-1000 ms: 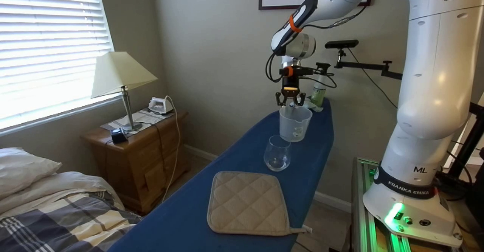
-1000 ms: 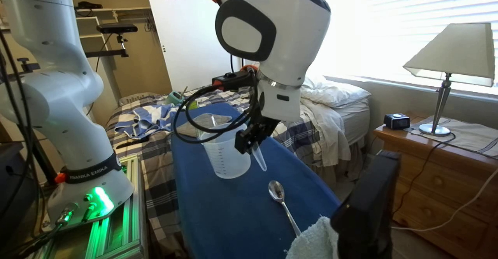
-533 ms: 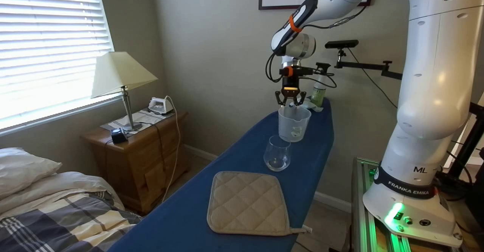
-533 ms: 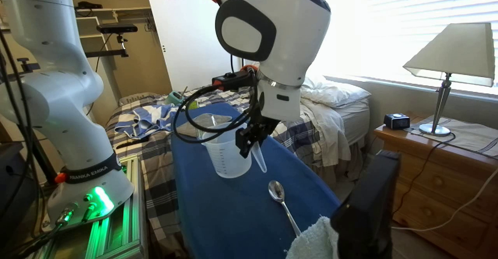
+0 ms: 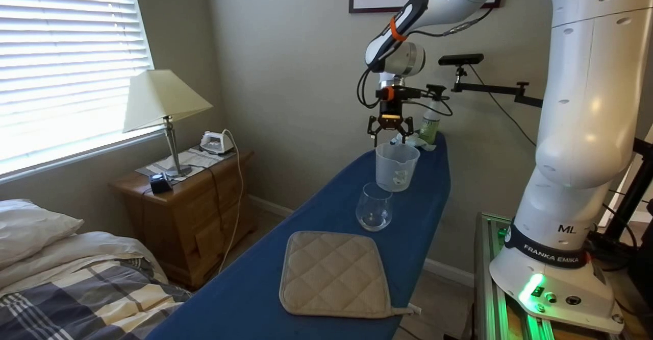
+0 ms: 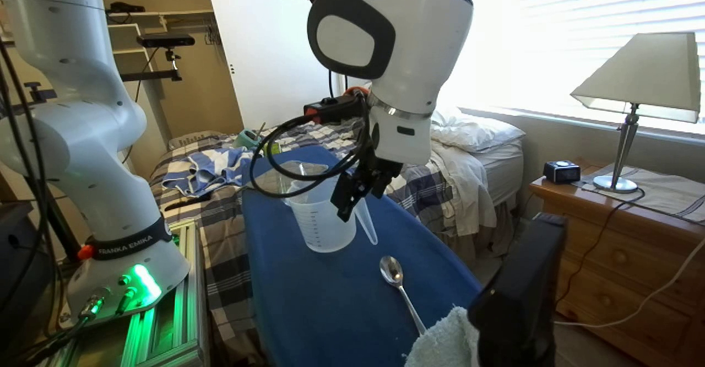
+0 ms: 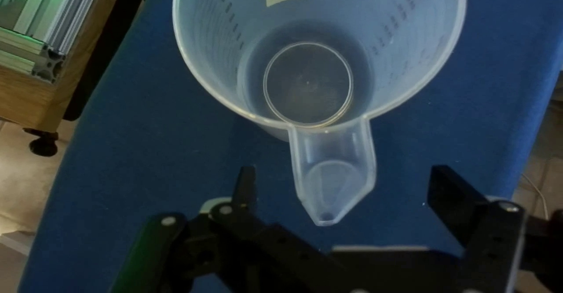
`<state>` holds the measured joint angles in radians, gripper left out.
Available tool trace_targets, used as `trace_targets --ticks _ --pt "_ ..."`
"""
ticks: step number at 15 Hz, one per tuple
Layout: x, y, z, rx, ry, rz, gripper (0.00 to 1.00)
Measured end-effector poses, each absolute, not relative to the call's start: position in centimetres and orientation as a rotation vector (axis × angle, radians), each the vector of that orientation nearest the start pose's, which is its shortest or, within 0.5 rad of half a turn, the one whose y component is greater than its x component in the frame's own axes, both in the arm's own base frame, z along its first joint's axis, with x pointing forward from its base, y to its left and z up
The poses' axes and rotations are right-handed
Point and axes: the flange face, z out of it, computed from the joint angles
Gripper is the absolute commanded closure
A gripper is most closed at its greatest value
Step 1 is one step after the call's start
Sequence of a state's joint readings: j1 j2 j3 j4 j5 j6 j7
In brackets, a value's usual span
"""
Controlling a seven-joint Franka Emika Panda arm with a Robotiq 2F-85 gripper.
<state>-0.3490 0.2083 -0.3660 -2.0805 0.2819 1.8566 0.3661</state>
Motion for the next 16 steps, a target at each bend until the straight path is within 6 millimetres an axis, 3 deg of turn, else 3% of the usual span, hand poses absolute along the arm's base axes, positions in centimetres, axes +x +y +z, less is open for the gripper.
trace_targets --ticks 1,3,4,8,10,12,16 --pt "41.5 -32.8 31.1 -2.33 1.638 0.537 0.27" --pt "41.7 -32.9 31.5 -2.33 1.634 0.534 0.4" --pt "41.8 -33.0 31.6 -2.331 1.633 0.534 0.37" --pt "41.7 -32.9 31.4 -2.328 1.633 0.547 0.11" --pt "41.7 -32.9 31.1 -2.327 1.634 0.557 0.13" --pt "41.7 -32.9 30.8 -2.326 1.635 0.565 0.36" --pt "41.7 -32.9 30.6 -2.325 1.636 0.572 0.66"
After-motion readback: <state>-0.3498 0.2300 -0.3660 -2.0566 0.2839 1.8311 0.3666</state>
